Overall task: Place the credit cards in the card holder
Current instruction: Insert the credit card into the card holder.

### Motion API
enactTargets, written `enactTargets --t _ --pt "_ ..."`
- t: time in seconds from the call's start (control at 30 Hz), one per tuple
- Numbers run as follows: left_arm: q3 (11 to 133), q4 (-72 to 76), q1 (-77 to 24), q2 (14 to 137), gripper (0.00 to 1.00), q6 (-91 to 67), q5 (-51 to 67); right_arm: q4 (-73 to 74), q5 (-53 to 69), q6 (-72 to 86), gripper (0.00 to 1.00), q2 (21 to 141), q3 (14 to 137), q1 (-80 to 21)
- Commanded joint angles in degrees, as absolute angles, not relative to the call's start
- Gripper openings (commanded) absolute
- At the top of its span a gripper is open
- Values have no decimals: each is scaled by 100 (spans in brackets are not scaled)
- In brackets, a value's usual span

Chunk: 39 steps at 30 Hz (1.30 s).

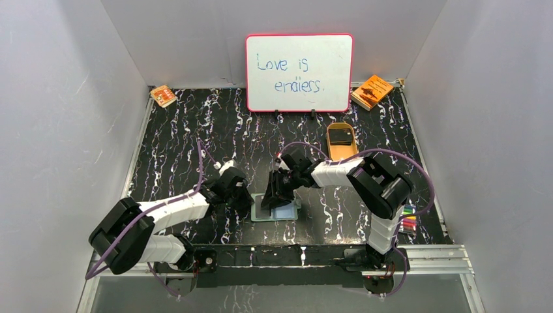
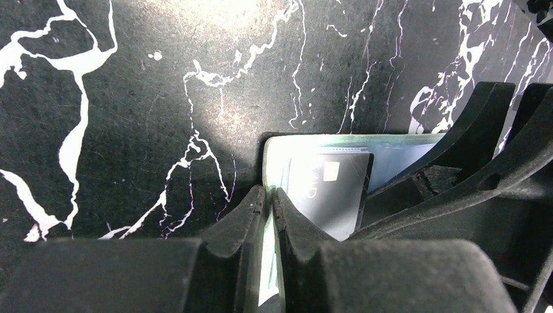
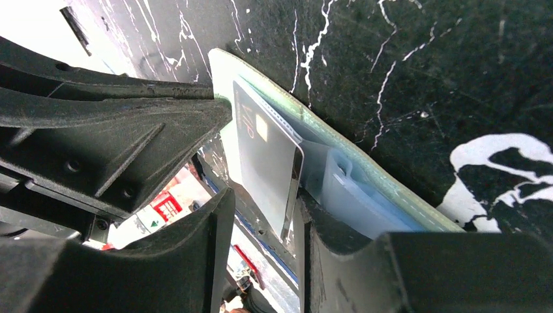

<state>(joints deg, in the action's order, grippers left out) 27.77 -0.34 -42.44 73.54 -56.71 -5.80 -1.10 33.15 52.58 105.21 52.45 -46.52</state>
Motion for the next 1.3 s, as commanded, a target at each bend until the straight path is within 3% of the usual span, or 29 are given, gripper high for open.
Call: enactTargets --t 0.0,0.73,0.87,0.97,1.0,1.07,1.17,1.27 --pt "2574 -692 -4245 7312 13 -5572 -612 66 3216 5115 48 10423 5497 -4702" --pt "2632 -990 -4252 6916 33 -5588 -783 2141 2053 4172 67 9676 6417 -4700" --pt "2847 -1387 -4253 6561 46 -5542 -1028 2935 1215 3660 66 9248 6957 -4702" --pt "3015 -1707 -4253 6141 55 -5440 -1263 3337 -176 3147 65 8730 7188 -4697" --pt "3062 -1747 -4249 5996 58 -5394 -1324 3270 -587 2995 69 8489 7101 -4695" --pt "3124 -1719 -4251 5728 62 -5229 -1359 2981 -978 2864 86 7968 6790 -4619" --pt "3089 -1353 -4246 5341 71 -4960 -1234 2479 -578 2731 94 7230 6213 -4170" --pt "2834 -772 -4242 4871 86 -4935 -1099 2094 330 2793 94 6764 5647 -3252"
